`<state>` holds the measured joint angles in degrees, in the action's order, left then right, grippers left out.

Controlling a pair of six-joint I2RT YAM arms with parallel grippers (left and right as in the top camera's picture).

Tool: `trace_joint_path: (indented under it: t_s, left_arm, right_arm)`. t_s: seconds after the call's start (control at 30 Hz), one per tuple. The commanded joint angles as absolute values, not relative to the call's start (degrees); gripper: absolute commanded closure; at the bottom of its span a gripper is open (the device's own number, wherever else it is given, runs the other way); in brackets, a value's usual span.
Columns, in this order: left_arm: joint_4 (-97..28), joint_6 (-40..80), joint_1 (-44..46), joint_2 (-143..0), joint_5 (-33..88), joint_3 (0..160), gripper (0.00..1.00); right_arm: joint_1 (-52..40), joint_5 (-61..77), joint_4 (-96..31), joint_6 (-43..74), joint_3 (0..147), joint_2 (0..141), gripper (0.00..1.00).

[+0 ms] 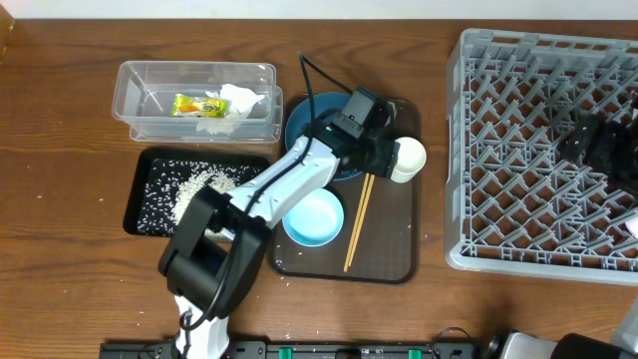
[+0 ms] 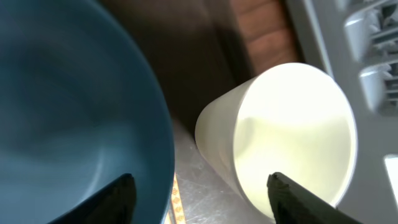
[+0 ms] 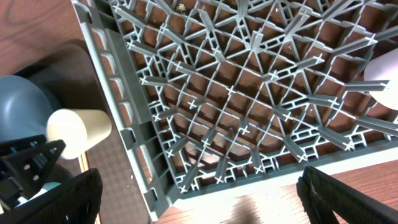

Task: Sort waste into correct bins and load items into the dishwasher rack
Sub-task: 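Grasp the white cup with the left gripper and lift it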

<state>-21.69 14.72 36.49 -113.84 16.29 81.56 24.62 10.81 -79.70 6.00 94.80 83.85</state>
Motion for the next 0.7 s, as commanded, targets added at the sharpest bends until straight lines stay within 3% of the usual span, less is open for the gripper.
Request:
trace_joint_path:
  t_s: [0.0,0.13,0.23,0.53,0.67]
  left_arm:
    - [-22.79,15.81,37.12,-115.02,15.99,82.08,0.53]
    - [-25.52,15.79,37.01,-114.5,15.99,82.11,0.85]
    - [-27.88,15.81,36.42,-112.51,16.03,82.11,0.94]
    - [-35.22,18.39,29.02,-99.22,27.24,82.11,0.94]
    - [-35.79,18.39,23.07,-95.22,41.12,82.11,0.94]
  right_arm:
    - [24.34,10.52,-79.75,5.52,94.76,83.74,0.01]
    - [24.34,10.52,-79.75,5.5,94.74,83.74,0.01]
    - [24.36,10.5,-79.57,5.5,94.74,83.77,0.01]
    - [24.34,12.01,-78.02,3.4,93.6,84.01,0.01]
    - [24.18,25.21,-76.4,-5.06,91.79,84.01,0.01]
